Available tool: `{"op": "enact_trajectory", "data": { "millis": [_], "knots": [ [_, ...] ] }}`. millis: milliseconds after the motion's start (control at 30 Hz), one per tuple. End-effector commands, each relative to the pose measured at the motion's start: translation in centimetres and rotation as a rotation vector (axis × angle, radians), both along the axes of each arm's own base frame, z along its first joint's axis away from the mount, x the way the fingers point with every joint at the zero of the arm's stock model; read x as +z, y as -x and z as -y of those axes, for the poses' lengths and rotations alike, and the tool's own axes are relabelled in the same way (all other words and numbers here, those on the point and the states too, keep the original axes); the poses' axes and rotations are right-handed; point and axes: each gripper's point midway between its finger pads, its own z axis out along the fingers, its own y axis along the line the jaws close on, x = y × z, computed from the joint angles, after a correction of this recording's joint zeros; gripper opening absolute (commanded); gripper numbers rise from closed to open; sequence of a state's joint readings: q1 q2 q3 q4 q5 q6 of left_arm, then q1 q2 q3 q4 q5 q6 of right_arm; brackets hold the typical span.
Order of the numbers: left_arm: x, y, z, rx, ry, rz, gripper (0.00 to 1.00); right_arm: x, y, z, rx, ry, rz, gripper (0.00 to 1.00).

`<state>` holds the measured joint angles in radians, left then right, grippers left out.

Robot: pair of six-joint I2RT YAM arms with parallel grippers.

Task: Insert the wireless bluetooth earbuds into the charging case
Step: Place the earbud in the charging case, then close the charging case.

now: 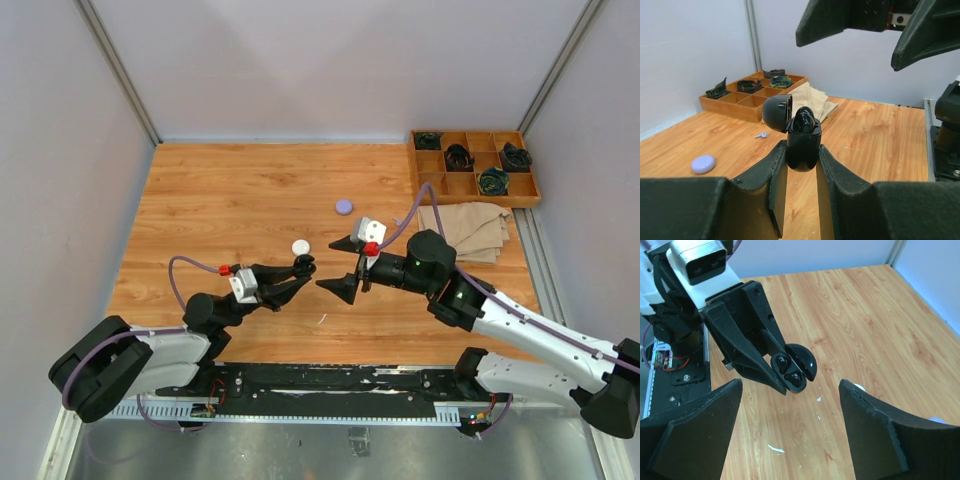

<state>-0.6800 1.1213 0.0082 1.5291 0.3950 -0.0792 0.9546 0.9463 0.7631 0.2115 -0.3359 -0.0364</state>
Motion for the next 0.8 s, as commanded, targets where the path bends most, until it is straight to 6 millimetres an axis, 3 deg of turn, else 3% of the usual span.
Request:
{"op": "enact_trajectory", "data": {
  "millis": [0, 300, 767],
  "knots": [
    [-0.1, 2.0, -0.6, -0.044, 0.001, 0.066, 0.00, -0.3, 1.3, -0.4, 0.141, 0.125, 0.091, 0.82],
    [-0.2, 2.9, 0.1, -0.107, -0.020, 0.086, 0.00, -1.4, 1.6, -1.5, 0.260, 0.215, 0.170, 0.98],
    [-0.3, 2.4, 0.2, -0.099, -0.012, 0.050, 0.00, -3.3, 1.7, -3.5, 0.368, 0.277, 0.124, 0.99]
  ]
}}
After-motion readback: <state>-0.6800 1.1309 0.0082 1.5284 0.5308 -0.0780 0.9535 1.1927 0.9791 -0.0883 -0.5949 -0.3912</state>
